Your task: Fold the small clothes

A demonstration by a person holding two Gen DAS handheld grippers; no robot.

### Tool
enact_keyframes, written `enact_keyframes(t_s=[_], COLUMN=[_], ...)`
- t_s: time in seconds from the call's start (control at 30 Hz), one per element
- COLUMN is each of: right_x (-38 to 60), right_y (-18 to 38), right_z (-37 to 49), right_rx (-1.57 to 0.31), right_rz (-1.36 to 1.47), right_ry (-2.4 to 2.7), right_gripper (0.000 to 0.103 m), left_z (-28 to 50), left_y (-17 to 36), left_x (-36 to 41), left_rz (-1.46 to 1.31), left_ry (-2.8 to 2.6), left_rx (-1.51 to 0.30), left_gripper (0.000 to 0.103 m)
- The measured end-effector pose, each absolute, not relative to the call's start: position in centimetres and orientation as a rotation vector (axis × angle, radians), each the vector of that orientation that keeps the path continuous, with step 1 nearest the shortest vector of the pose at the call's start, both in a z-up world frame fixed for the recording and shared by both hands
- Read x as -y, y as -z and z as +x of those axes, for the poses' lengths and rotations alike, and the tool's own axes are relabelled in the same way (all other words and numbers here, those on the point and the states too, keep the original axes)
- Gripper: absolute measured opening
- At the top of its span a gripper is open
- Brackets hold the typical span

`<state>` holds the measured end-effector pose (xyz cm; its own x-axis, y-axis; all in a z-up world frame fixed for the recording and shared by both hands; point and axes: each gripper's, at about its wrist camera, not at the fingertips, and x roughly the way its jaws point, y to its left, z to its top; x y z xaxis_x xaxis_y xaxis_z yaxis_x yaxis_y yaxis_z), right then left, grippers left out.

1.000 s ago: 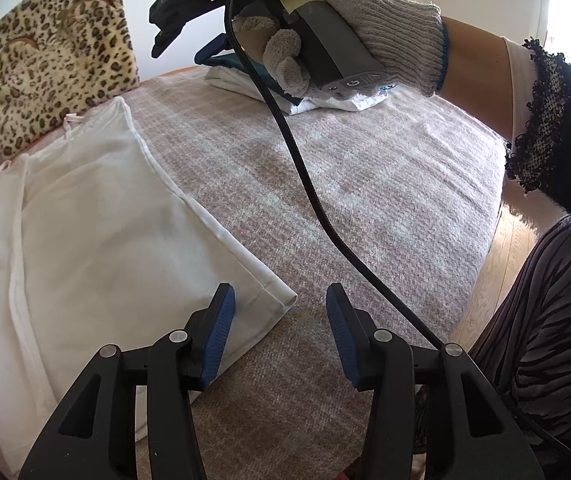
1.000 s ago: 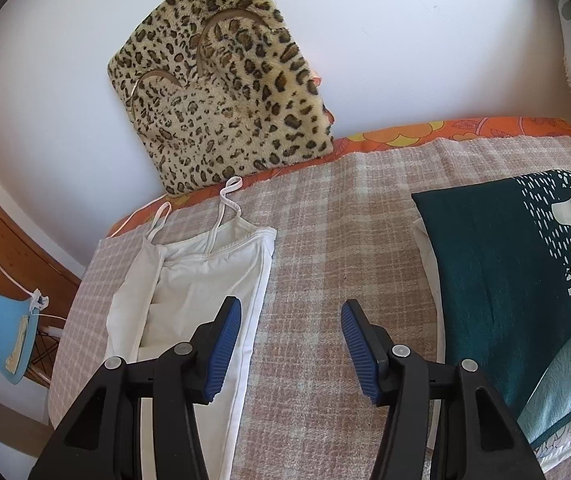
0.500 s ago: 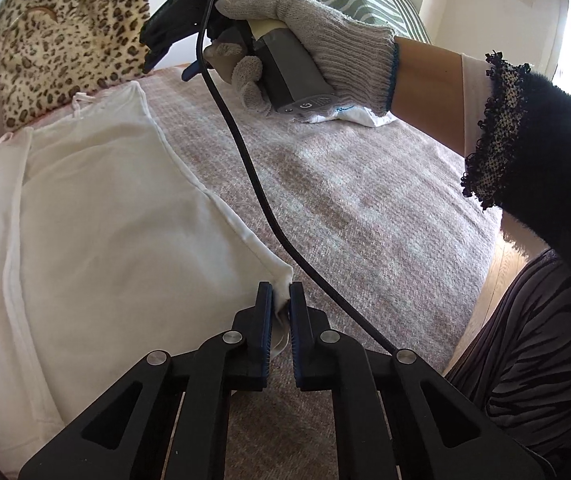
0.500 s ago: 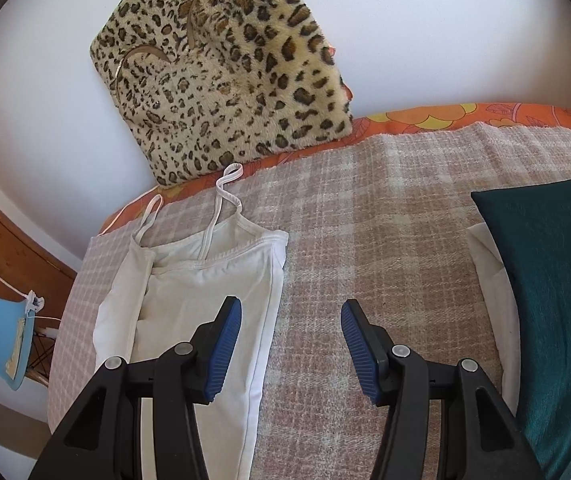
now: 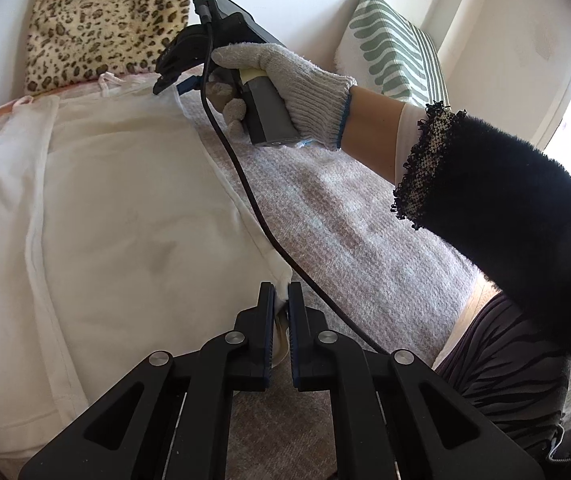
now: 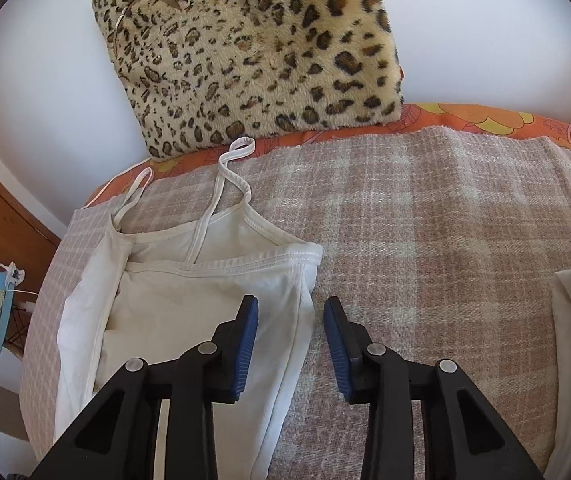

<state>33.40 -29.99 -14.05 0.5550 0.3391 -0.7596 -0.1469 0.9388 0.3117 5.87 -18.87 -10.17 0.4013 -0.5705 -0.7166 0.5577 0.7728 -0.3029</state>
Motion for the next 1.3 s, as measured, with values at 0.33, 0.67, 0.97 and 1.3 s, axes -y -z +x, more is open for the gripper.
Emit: enact_keyframes(t_s=[0.33, 0.67, 0.97, 1.3], right_x=[28.5, 22.5, 16.9, 14.6], right_y=[10.3, 9.1, 9.5, 11.7], right_z=[34.0, 33.9, 35.2, 36.0], right_rx=[-0.887, -0.919, -0.938, -0.975], right_rz=[0.282, 0.213, 0.196, 0.132], right_ry=[-0.351, -0.386, -0.403, -0.368], right_gripper=[0.001, 0.000, 0.000, 0.044], left_z=[5.9, 4.9, 4.3, 3.5], left_y=[8.1, 9.7, 10.5, 10.2], left_x=[14.2, 8.6, 7.5, 9.0], left_rz=[-0.153, -0.252, -0.276, -0.241], left_ry=[0.678, 0.568, 0.523, 0.542], left_rx=[-0.883, -0.944, -0.965, -1.018], left_gripper=[0.005, 0.005, 0.004, 0.010])
